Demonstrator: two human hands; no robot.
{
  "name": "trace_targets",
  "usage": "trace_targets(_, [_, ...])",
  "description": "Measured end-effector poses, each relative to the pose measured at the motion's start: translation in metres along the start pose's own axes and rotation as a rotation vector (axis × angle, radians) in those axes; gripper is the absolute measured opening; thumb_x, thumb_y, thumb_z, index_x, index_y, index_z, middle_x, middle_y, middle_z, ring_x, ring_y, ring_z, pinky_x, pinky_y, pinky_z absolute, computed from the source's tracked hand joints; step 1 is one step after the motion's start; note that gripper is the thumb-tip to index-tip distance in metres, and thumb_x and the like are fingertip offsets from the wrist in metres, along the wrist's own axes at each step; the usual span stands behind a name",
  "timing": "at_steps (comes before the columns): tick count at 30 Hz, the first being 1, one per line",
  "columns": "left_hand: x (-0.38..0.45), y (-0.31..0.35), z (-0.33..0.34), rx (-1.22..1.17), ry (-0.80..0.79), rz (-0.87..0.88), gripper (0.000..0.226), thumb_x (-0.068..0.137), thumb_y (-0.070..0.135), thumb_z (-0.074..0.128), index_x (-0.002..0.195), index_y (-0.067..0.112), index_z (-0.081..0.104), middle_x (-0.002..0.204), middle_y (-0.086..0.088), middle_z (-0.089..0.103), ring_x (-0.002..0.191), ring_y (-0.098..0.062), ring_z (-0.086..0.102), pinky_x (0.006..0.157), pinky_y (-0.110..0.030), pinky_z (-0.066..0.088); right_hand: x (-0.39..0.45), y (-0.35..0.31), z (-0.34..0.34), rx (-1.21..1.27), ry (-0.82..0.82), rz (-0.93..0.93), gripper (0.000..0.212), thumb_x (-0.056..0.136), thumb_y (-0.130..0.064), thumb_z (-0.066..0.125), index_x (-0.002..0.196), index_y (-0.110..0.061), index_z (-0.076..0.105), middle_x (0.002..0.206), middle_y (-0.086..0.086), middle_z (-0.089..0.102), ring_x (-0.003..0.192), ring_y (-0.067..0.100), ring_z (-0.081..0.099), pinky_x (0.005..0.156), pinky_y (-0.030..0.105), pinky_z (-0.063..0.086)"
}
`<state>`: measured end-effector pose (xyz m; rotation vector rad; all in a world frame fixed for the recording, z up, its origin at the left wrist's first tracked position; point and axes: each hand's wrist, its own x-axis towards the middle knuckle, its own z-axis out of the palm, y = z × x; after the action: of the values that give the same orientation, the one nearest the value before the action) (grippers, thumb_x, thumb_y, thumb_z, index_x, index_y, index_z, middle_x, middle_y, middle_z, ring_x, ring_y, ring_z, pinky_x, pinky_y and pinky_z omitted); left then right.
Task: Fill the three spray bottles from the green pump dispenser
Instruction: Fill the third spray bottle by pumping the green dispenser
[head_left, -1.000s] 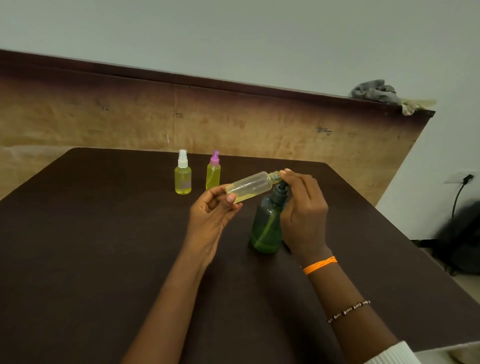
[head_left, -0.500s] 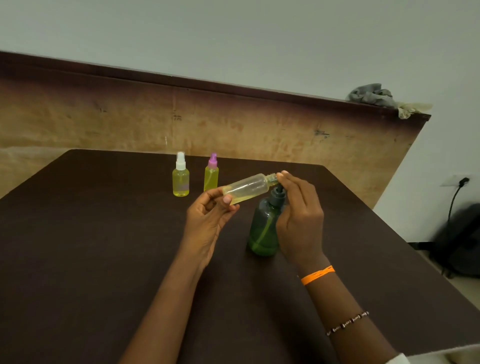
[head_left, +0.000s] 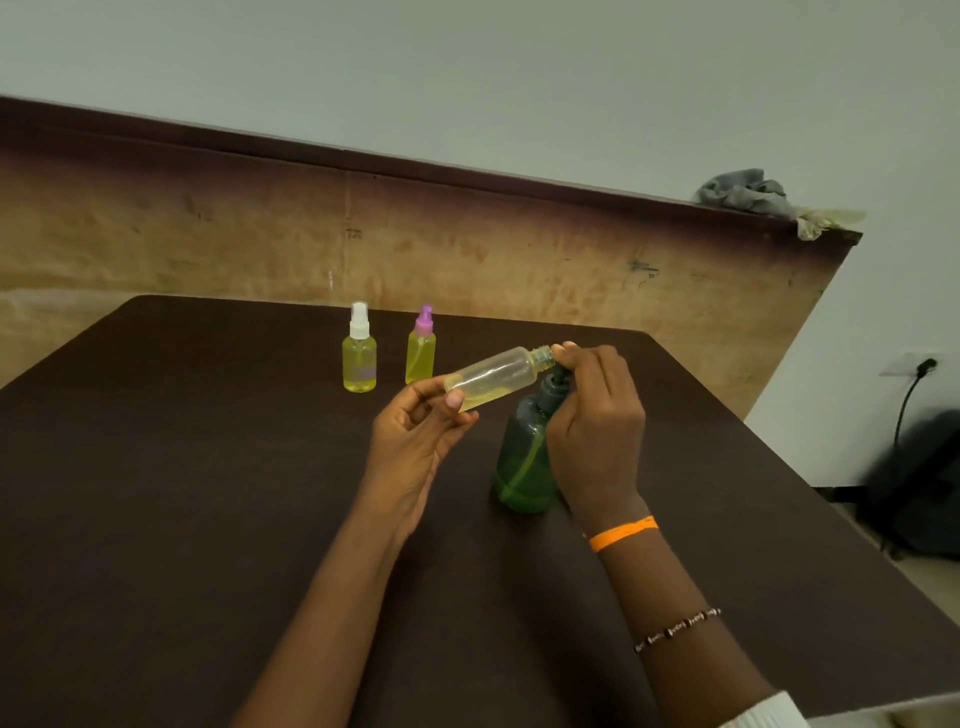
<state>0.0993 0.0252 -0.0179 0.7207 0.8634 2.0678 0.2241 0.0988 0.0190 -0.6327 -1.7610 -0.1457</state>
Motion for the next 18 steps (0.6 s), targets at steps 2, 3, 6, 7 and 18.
trace_targets(2, [0.000,0.001,0.000,-0.008,-0.006,-0.009,0.063,0.045,0.039,0.087,0.094,0.007,0.063,0.079,0.000,0.070,0.069,-0.007,0.066,0.077,-0.025,0.056,0.009,-0.001,-0.003,-0.047,-0.038,-0.025,0.030,0.086,-0.004,0.037,0.081,0.004,0.066,0.077,0.014,0.060,0.069,0.028,0.058,0.057,0.035,0.050])
trace_targets(3, [0.000,0.001,-0.001,0.001,-0.004,-0.011,0.071,0.039,0.044,0.090,0.094,0.008,0.063,0.080,0.000,0.071,0.070,-0.007,0.066,0.077,-0.025,0.056,0.014,-0.001,-0.006,-0.066,-0.065,-0.039,0.030,0.083,-0.005,0.036,0.078,0.003,0.065,0.075,0.013,0.060,0.067,0.028,0.058,0.052,0.033,0.048])
trace_targets(6, [0.001,0.001,-0.001,0.017,-0.003,-0.005,0.080,0.032,0.049,0.091,0.094,0.008,0.063,0.080,0.000,0.072,0.070,-0.007,0.067,0.077,-0.025,0.056,0.033,0.000,-0.013,-0.062,-0.160,-0.016,0.029,0.077,-0.007,0.036,0.072,-0.002,0.064,0.072,0.010,0.061,0.061,0.028,0.055,0.046,0.032,0.043])
trace_targets(7, [0.001,0.000,-0.001,0.018,-0.002,-0.004,0.081,0.031,0.049,0.091,0.095,0.008,0.063,0.081,0.001,0.072,0.071,-0.007,0.067,0.077,-0.025,0.056,0.037,0.000,-0.015,-0.055,-0.185,0.007,0.027,0.076,-0.006,0.038,0.072,-0.003,0.065,0.074,0.009,0.061,0.061,0.028,0.055,0.046,0.033,0.042])
trace_targets(18, [0.000,0.001,-0.002,0.019,0.003,-0.002,0.078,0.031,0.051,0.090,0.092,0.009,0.064,0.081,0.001,0.072,0.073,-0.008,0.067,0.075,-0.023,0.055,0.012,-0.003,-0.007,-0.091,-0.057,-0.001,0.030,0.082,-0.006,0.036,0.082,-0.003,0.066,0.078,0.007,0.061,0.075,0.022,0.053,0.049,0.029,0.043])
